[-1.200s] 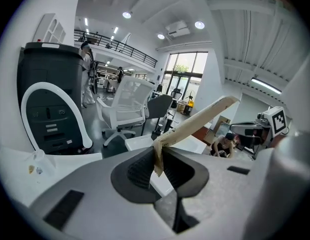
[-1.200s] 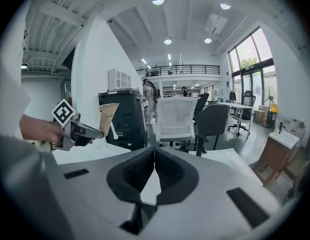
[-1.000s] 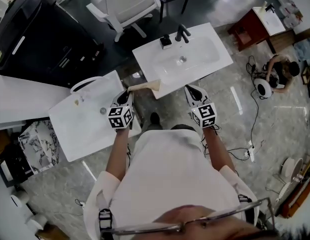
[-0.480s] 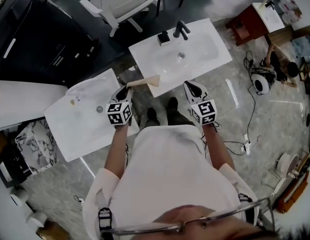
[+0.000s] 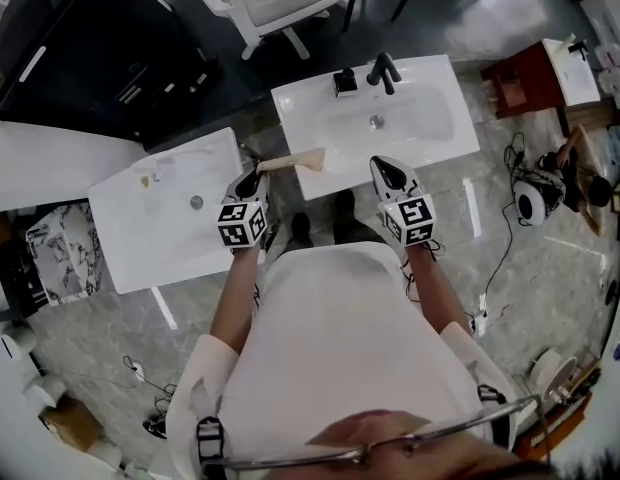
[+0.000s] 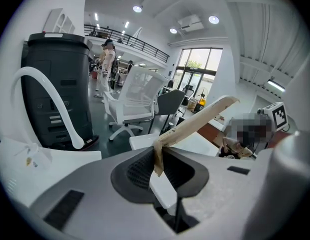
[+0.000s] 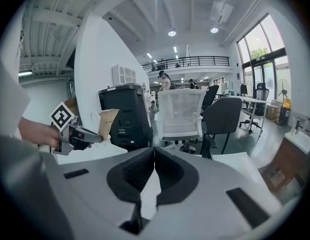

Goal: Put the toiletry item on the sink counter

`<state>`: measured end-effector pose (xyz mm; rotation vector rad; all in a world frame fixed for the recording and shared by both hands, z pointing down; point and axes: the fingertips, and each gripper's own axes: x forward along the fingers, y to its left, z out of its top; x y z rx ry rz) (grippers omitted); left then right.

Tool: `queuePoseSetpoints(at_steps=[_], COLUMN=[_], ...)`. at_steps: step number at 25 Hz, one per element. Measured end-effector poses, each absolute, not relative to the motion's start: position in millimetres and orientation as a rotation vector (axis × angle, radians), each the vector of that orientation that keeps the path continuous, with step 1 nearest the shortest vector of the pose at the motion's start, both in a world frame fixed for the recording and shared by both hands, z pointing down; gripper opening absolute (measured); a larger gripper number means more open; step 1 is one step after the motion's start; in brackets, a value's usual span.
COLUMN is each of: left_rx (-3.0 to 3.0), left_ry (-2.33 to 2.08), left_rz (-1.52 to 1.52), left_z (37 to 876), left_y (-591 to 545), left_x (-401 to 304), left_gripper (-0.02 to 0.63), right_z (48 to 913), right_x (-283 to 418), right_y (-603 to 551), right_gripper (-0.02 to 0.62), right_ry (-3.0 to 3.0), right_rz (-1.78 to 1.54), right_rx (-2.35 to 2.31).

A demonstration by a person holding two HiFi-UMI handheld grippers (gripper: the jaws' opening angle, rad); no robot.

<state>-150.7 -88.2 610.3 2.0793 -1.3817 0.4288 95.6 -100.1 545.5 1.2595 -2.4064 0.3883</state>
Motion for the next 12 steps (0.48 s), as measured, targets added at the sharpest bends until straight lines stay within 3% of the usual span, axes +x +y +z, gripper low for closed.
queuePoseSetpoints(at_steps=[12], left_rx=[1.934], left_ry=[-1.525], left_rz=[0.427], left_z=[615.9], left_y=[-117.4], left_x=[-130.8], left_gripper=[0.051], right_z=[565.2], right_x=[108.0], right_y=[-156.6], right_gripper=[0.006], right_ry=[-2.499], right_rz=[0.416], right_rx=[1.064])
